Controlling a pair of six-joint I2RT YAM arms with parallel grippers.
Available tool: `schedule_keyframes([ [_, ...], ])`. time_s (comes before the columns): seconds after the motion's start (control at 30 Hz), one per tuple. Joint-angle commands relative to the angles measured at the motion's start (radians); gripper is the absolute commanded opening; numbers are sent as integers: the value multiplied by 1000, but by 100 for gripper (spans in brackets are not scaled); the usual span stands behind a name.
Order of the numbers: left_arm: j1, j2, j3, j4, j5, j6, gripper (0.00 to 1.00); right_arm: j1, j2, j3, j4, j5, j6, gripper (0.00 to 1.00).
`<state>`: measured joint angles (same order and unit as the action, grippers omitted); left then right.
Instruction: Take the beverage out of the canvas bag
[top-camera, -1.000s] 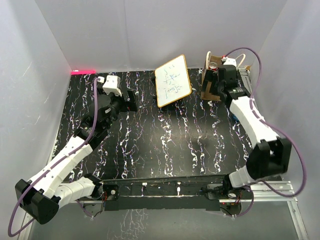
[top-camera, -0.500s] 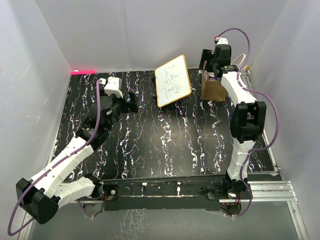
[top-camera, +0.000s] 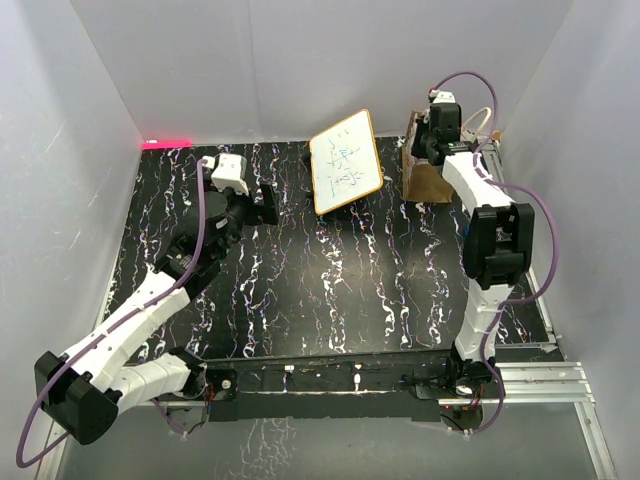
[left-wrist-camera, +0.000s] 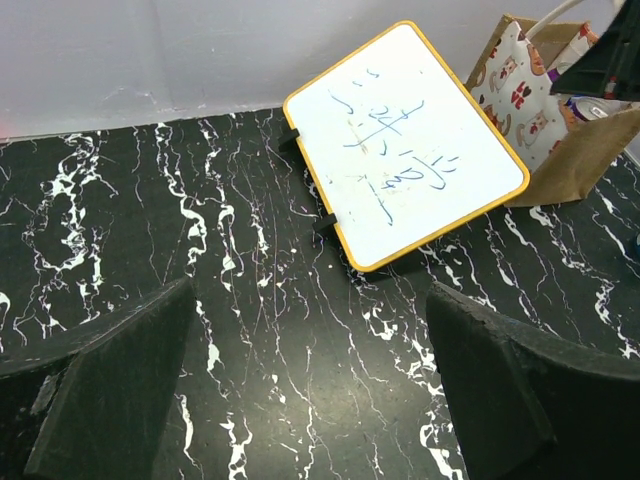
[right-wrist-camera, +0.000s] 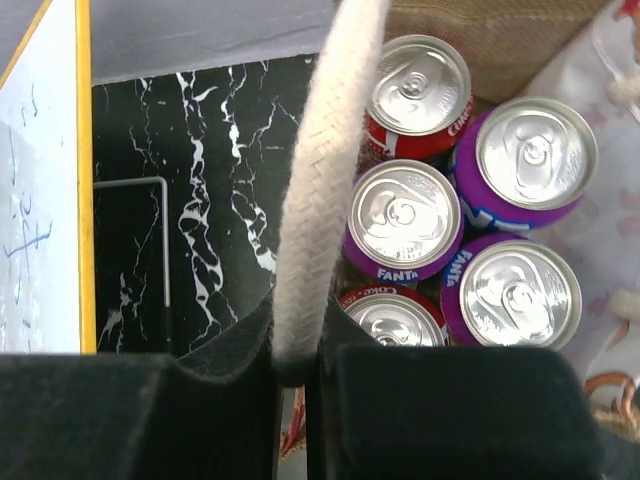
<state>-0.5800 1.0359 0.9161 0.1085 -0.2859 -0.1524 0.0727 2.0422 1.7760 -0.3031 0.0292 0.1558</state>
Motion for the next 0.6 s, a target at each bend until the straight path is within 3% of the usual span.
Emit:
schedule_keyframes([
  [0.0, -5, 9, 1, 21, 2, -1, 97, 4, -190, -123, 22, -63, 28, 8],
  [0.57, -5, 60, 23, -3, 40, -34, 97, 89, -748, -577, -55, -47, 95, 8],
])
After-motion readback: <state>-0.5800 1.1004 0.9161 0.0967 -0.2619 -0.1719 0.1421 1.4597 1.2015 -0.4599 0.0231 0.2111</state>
